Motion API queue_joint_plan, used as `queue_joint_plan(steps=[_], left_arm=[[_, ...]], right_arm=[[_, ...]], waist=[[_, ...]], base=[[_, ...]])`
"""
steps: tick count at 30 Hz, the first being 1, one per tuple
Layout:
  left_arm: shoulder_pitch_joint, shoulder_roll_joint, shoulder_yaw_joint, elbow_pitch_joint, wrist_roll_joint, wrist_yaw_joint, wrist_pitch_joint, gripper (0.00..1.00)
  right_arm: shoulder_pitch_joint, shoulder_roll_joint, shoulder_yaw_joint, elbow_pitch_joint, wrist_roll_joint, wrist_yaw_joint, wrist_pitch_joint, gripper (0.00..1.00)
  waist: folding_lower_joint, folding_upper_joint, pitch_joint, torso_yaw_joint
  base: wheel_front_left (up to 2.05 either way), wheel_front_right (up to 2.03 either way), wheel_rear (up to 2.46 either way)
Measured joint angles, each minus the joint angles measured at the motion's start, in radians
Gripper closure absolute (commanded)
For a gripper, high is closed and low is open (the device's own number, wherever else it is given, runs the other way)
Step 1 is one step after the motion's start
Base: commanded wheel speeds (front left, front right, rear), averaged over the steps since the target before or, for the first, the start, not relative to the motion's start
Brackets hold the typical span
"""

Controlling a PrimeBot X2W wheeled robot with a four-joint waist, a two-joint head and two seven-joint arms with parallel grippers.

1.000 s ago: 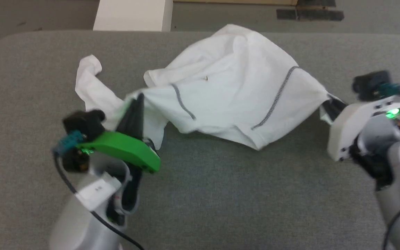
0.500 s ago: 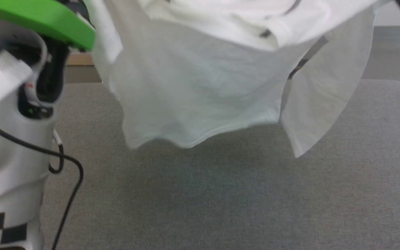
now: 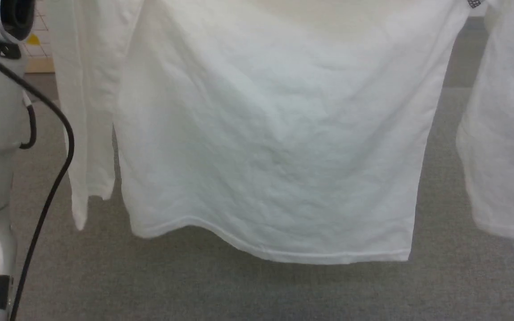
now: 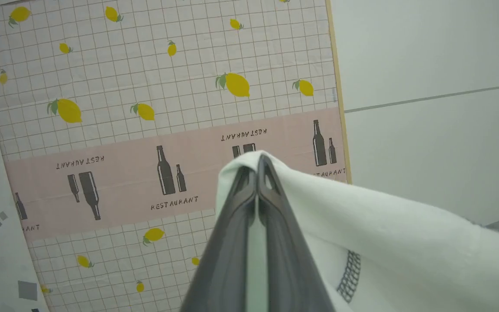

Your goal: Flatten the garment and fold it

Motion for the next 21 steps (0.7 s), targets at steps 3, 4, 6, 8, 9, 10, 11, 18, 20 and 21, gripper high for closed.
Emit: queue_joint_plan(steps=[3,4,6,8,9,10,11,18,20,21], left_arm=[[-0.065,0.008,-0.019,0.066,0.029,0.000,0.016,1.00],[-0.084,0.009,-0.023,0.083,0.039,0.001,0.021,1.00],[-0.141,0.015,-0.036,0.123,0.071,0.002,0.031,1.00],[-0.197,0.020,-0.039,0.152,0.086,0.011,0.037,1.00],[-0.229,0.022,-0.040,0.169,0.097,0.018,0.035,1.00],[-0.261,0.024,-0.040,0.187,0.113,0.025,0.034,1.00],[-0.286,0.024,-0.039,0.200,0.122,0.032,0.031,1.00],[-0.416,-0.012,-0.057,0.262,0.177,0.070,-0.075,1.00],[-0.434,-0.019,-0.059,0.278,0.185,0.081,-0.104,1.00],[-0.437,-0.024,-0.059,0.286,0.185,0.084,-0.116,1.00]], right_arm=[[-0.073,-0.001,0.020,0.043,-0.005,0.000,0.004,1.00],[-0.095,0.000,0.024,0.055,-0.007,0.000,0.003,1.00],[-0.156,-0.001,0.036,0.084,-0.025,0.000,-0.012,1.00],[-0.216,-0.001,0.048,0.112,-0.045,0.000,-0.034,1.00],[-0.250,0.002,0.052,0.134,-0.054,0.000,-0.054,1.00],[-0.283,0.006,0.054,0.154,-0.066,0.000,-0.076,1.00],[-0.309,0.009,0.060,0.170,-0.078,0.000,-0.098,1.00],[-0.436,0.044,0.086,0.308,-0.146,0.000,-0.292,1.00],[-0.444,0.046,0.094,0.345,-0.154,0.000,-0.333,1.00],[-0.445,0.045,0.099,0.359,-0.154,0.000,-0.345,1.00]], waist=[[0.0000,0.0000,0.045,-0.002],[0.0000,0.0000,0.060,-0.003],[0.0000,0.0000,0.099,-0.006],[0.0000,0.0000,0.139,-0.009],[0.0001,0.0000,0.162,-0.012],[0.0001,0.0000,0.186,-0.014],[0.0001,0.0000,0.204,-0.016],[0.0002,0.0000,0.357,-0.032],[0.0002,0.0000,0.400,-0.036],[0.0003,0.0000,0.416,-0.037]], base=[[0.00,0.00,0.00],[0.00,0.00,0.00],[0.00,0.00,0.00],[0.00,0.00,0.00],[0.00,0.00,0.00],[0.00,0.00,0.00],[0.00,0.00,0.00],[0.00,0.00,0.00],[0.00,0.00,0.00],[0.00,0.00,0.00]])
